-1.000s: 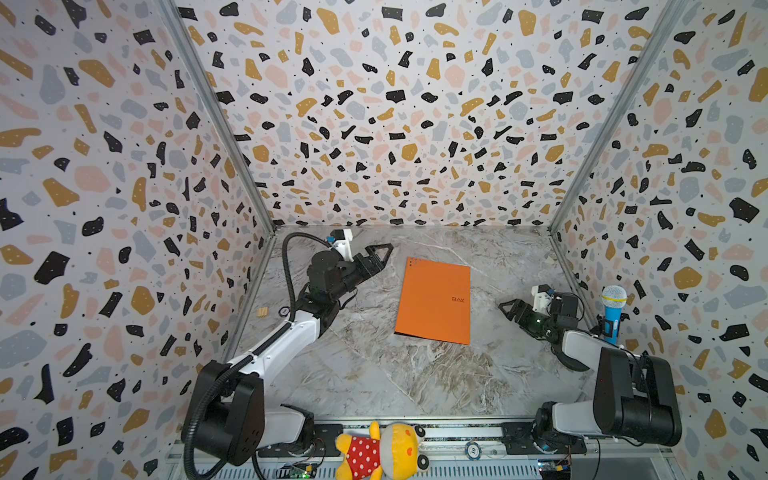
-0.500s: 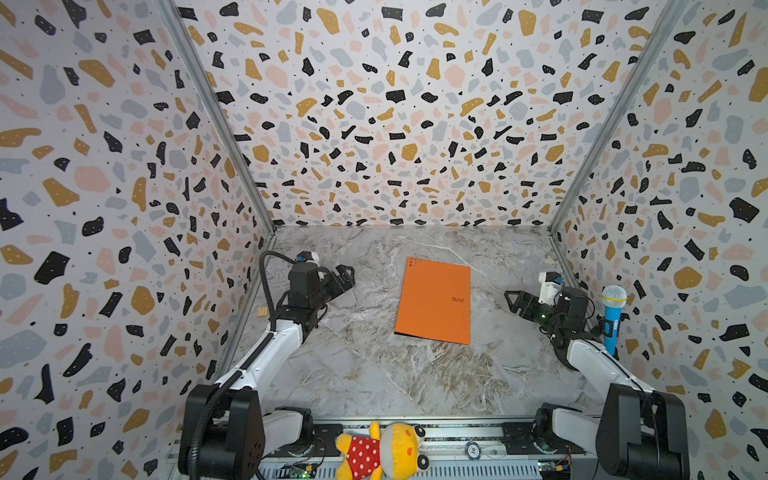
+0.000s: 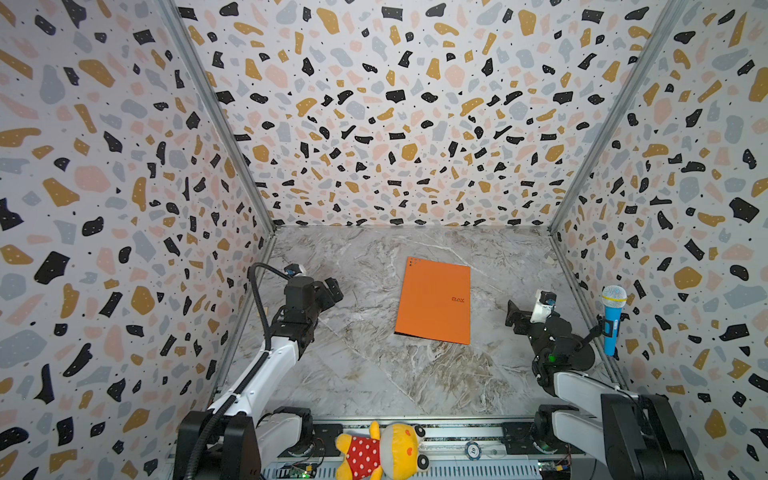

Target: Put the files into the folder

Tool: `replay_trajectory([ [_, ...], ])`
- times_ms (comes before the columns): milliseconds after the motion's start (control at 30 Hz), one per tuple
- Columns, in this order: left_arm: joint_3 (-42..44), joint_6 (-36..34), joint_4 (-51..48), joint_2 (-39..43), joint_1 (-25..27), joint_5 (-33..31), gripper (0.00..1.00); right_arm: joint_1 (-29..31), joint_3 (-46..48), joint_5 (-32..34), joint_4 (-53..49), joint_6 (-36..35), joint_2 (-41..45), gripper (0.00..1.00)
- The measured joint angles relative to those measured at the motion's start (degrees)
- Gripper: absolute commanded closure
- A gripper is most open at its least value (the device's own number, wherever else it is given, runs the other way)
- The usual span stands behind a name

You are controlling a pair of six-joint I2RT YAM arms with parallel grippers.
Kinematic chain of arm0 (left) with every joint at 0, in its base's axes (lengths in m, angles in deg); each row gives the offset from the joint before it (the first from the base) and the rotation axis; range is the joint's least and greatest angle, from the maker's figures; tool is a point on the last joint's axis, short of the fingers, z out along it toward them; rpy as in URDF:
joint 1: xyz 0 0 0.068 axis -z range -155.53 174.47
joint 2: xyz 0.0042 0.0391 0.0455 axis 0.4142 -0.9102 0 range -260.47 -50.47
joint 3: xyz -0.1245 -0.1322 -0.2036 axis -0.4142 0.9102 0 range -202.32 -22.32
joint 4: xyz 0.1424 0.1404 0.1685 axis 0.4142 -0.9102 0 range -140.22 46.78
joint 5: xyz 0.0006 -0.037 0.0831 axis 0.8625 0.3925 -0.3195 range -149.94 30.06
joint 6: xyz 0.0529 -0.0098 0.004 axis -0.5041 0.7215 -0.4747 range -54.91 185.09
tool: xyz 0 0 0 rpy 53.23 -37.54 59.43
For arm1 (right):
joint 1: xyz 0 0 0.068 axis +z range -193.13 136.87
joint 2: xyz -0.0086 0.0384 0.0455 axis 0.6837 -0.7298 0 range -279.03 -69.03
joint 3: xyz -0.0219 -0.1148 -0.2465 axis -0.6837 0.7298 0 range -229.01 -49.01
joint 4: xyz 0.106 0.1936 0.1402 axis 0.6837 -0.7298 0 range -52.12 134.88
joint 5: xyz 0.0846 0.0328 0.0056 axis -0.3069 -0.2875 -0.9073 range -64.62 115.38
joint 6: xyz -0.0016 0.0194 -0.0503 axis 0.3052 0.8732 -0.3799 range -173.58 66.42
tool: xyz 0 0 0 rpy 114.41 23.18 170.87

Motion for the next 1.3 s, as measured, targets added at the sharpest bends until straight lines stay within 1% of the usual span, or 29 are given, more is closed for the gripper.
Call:
replay_trajectory([
  [67,1.1,-0.4,0.7,0.9,0.0,-1.5,0.0,1.0,0.5,2.0,4.0,-1.2,-3.1,0.01],
  [200,2.7,-0.6,2.6,1.6,0.0,-3.2,0.01,2.1,0.4,3.7,11.0,-3.2,-7.8,0.01],
  [300,3.2,-0.7,3.4,1.7,0.0,-4.9,0.0,2.4,0.3,4.2,19.3,-4.3,-15.3,0.01],
  [333,3.3,-0.8,3.9,1.8,0.0,-5.8,0.01,2.6,0.0,4.1,19.5,-4.8,-16.9,0.01],
  [433,4.1,-1.4,5.6,2.2,-0.1,-9.7,0.01,2.7,-2.4,3.6,17.2,-5.6,-17.5,0.01],
  [633,11.8,-3.9,15.3,3.0,-0.1,-22.6,0.01,2.7,-4.3,3.4,17.1,-6.4,-17.5,0.01],
  [767,14.8,-7.2,19.2,1.9,-0.1,-31.8,0.0,2.7,-4.3,3.4,16.9,-6.6,-17.5,0.01],
  [867,14.8,-9.4,23.5,-1.6,-0.1,-38.2,0.0,2.7,-4.3,3.3,16.7,-6.6,-17.5,0.01],
  [967,14.8,-11.8,28.1,-6.8,-0.1,-43.0,0.0,2.7,-4.3,3.3,16.7,-6.6,-17.5,0.01],
  [1033,15.4,-14.0,32.4,-10.1,-0.1,-44.4,0.0,2.7,-4.3,3.3,16.7,-6.6,-17.5,0.01],
  [1133,16.2,-17.5,35.4,-12.6,-0.1,-43.9,0.0,2.7,-4.3,3.3,16.7,-6.6,-17.5,0.01],
  [1200,16.6,-19.4,37.3,-12.7,-0.1,-42.7,0.0,2.7,-4.3,3.3,16.7,-6.6,-17.5,0.01],
  [1300,18.7,-21.8,41.0,-10.8,-0.1,-40.8,0.01,2.7,-4.3,3.3,16.7,-6.6,-17.5,0.01],
])
